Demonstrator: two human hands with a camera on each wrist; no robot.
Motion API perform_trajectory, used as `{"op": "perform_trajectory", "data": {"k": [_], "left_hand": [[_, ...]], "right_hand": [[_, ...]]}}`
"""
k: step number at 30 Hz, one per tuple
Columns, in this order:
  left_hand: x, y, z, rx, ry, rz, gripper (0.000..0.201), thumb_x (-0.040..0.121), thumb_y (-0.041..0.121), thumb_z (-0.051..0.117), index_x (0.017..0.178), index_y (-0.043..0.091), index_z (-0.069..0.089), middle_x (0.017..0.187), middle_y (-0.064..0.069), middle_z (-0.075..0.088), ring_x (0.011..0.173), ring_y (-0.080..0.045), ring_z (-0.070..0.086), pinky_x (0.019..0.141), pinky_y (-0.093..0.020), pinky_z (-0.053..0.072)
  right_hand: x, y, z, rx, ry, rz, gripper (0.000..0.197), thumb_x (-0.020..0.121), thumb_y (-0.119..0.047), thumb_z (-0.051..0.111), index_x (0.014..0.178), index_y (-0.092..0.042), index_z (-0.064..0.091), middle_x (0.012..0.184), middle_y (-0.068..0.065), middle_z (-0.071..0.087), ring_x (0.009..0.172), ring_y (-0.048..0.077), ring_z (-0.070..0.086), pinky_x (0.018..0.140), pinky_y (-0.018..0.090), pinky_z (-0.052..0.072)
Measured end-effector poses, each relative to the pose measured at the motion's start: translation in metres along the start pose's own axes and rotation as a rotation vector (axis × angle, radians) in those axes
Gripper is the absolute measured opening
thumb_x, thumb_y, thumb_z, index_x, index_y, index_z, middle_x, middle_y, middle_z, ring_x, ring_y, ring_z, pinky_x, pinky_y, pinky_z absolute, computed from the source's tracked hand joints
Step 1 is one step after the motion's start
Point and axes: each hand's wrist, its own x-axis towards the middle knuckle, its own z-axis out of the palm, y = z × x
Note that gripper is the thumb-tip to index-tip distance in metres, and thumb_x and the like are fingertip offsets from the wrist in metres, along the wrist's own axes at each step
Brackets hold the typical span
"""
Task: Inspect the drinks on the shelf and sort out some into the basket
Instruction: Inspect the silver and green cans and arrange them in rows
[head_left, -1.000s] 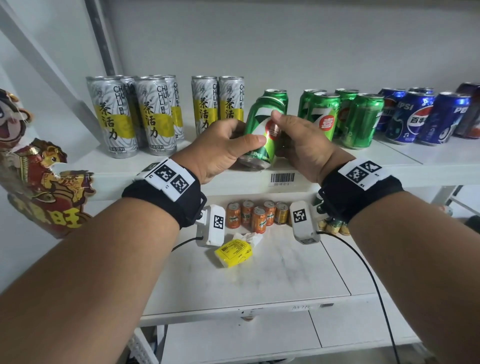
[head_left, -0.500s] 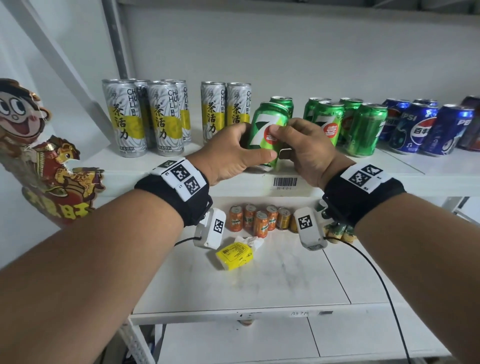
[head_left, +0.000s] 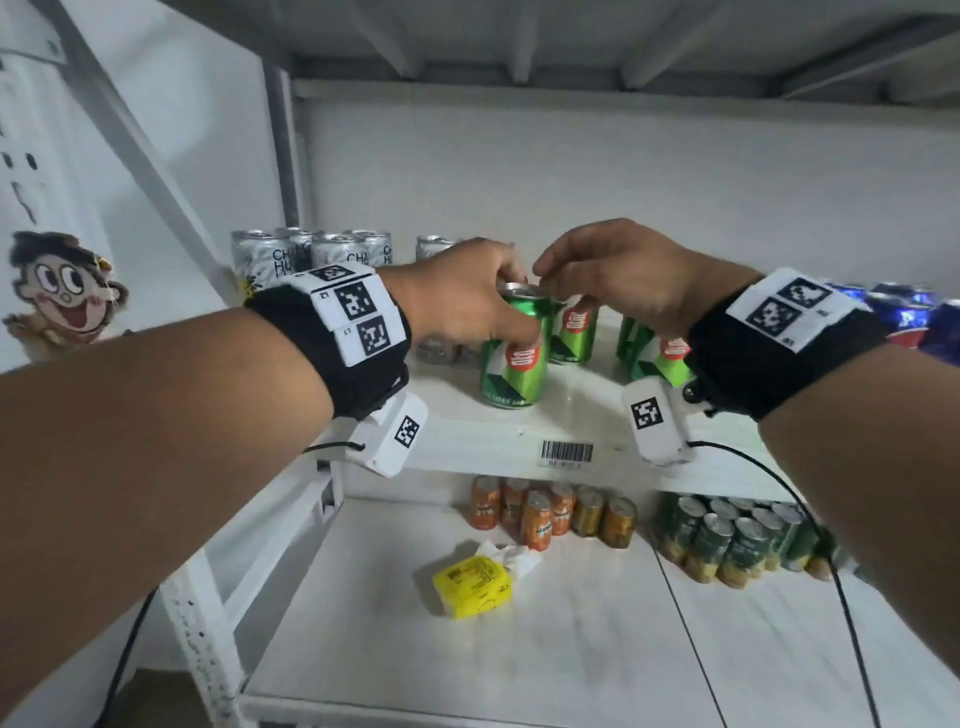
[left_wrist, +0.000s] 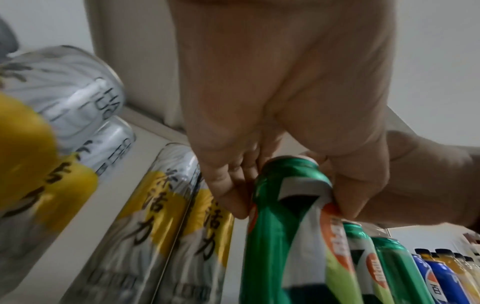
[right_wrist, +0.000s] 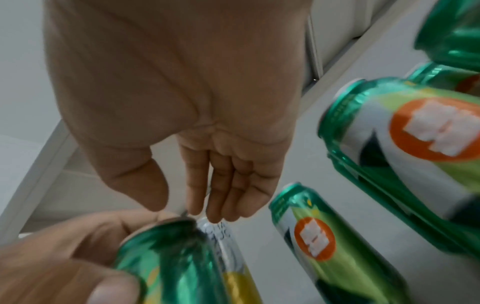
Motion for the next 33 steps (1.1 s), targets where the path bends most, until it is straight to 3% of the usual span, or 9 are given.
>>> {"op": "perform_trajectory", "data": {"k": [5,9,12,14,18,24,28,31,33], "left_hand": [[0.020,0.014,-0.006,0.099,-0.007,0.022,0.038,0.080,0.042,0.090,0.109,0.024,0.075,0.101,0.010,0.076,0.089,-0.006,0.072,0.076,-0.027,0.058],[0.028,0.020,-0.008,0.176,-0.030,0.037,0.023,0.080,0.037,0.089,0.094,0.021,0.080,0.091,0.009,0.078,0.081,-0.004,0.072,0.078,-0.028,0.061],[0.030,0.019,-0.009,0.207,-0.033,0.024,0.024,0.081,0.038,0.089,0.099,0.023,0.080,0.097,0.011,0.078,0.090,-0.007,0.073,0.085,-0.033,0.063],[0.031,0.019,-0.010,0.225,-0.037,0.012,0.027,0.082,0.039,0.089,0.103,0.023,0.080,0.100,0.012,0.077,0.093,-0.007,0.073,0.087,-0.035,0.064],[0.030,0.020,-0.011,0.263,-0.026,0.015,0.031,0.083,0.041,0.088,0.107,0.023,0.080,0.102,0.014,0.075,0.095,-0.006,0.071,0.090,-0.035,0.063],[0.024,0.024,-0.009,0.296,-0.002,0.037,0.034,0.081,0.040,0.089,0.110,0.024,0.078,0.109,0.012,0.074,0.104,-0.011,0.071,0.096,-0.040,0.062],[0.014,0.030,-0.009,0.255,0.043,0.085,0.039,0.081,0.043,0.089,0.113,0.026,0.075,0.111,0.013,0.069,0.101,-0.008,0.068,0.088,-0.031,0.060],[0.003,0.040,-0.008,0.233,0.081,0.152,0.042,0.079,0.042,0.090,0.115,0.027,0.075,0.109,0.015,0.068,0.097,-0.003,0.064,0.074,-0.017,0.048],[-0.005,0.046,-0.003,0.228,0.063,0.192,0.045,0.078,0.040,0.092,0.117,0.025,0.074,0.108,0.014,0.068,0.093,0.001,0.062,0.069,-0.014,0.044]], "right_hand": [[0.038,-0.001,-0.014,-0.625,0.035,-0.070,0.036,0.092,-0.028,0.068,0.127,-0.020,0.070,0.128,0.003,0.067,0.117,0.022,0.061,0.090,0.028,0.045],[0.067,0.012,-0.004,-0.807,-0.073,0.011,0.054,0.090,-0.038,0.070,0.140,-0.020,0.060,0.138,0.006,0.061,0.124,0.027,0.059,0.090,0.031,0.046],[0.081,0.025,0.003,-0.829,-0.160,0.051,0.061,0.086,-0.040,0.074,0.141,-0.020,0.059,0.137,0.006,0.062,0.119,0.027,0.061,0.095,0.035,0.052],[0.086,0.032,0.006,-0.837,-0.185,0.060,0.062,0.085,-0.036,0.075,0.142,-0.018,0.057,0.136,0.006,0.062,0.116,0.027,0.062,0.091,0.035,0.053],[0.087,0.037,0.006,-0.824,-0.148,0.029,0.050,0.083,-0.030,0.076,0.131,-0.019,0.063,0.122,0.004,0.062,0.099,0.023,0.058,0.077,0.030,0.046],[0.063,0.023,-0.006,-0.705,-0.097,-0.003,0.042,0.078,-0.033,0.082,0.116,-0.025,0.065,0.113,-0.002,0.060,0.099,0.021,0.059,0.074,0.028,0.046],[0.031,0.006,-0.021,-0.634,-0.048,-0.016,0.040,0.077,-0.037,0.083,0.112,-0.030,0.067,0.107,-0.006,0.061,0.092,0.017,0.061,0.066,0.026,0.044],[0.003,-0.005,-0.031,-0.596,-0.011,0.008,0.039,0.076,-0.039,0.083,0.111,-0.033,0.067,0.096,-0.016,0.059,0.081,0.001,0.057,0.059,0.021,0.040],[-0.015,-0.009,-0.035,-0.558,0.025,0.016,0.042,0.077,-0.038,0.084,0.114,-0.031,0.067,0.098,-0.013,0.062,0.081,0.002,0.059,0.060,0.021,0.041]]}}
